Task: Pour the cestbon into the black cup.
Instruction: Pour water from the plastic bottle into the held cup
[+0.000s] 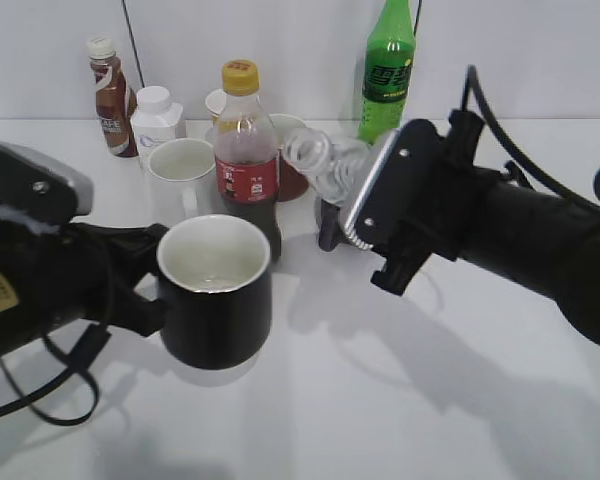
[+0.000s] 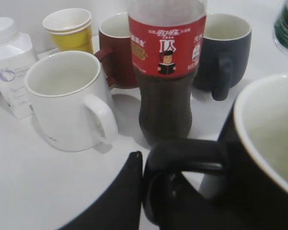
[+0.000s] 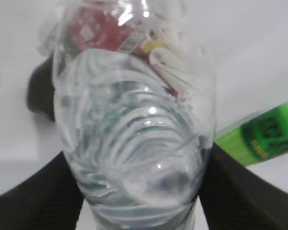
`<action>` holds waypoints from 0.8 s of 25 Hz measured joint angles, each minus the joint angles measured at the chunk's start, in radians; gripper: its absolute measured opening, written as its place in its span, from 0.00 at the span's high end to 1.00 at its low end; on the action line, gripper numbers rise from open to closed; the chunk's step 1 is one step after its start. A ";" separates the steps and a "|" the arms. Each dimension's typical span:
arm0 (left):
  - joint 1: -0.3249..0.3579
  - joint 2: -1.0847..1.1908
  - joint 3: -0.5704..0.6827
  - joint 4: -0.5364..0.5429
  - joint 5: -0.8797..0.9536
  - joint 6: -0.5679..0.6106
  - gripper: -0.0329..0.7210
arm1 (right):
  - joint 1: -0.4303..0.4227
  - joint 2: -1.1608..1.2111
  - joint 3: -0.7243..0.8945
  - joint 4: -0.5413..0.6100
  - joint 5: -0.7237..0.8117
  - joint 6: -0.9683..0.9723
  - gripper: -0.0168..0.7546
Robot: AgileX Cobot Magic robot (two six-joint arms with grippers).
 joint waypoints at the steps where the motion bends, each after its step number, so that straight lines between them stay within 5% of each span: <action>1: -0.006 0.008 -0.010 -0.002 0.002 0.001 0.89 | 0.007 0.000 -0.011 0.026 0.007 -0.045 0.33; 20: -0.052 0.100 -0.081 0.007 0.009 0.001 0.89 | 0.026 0.000 -0.049 0.068 -0.024 -0.617 0.33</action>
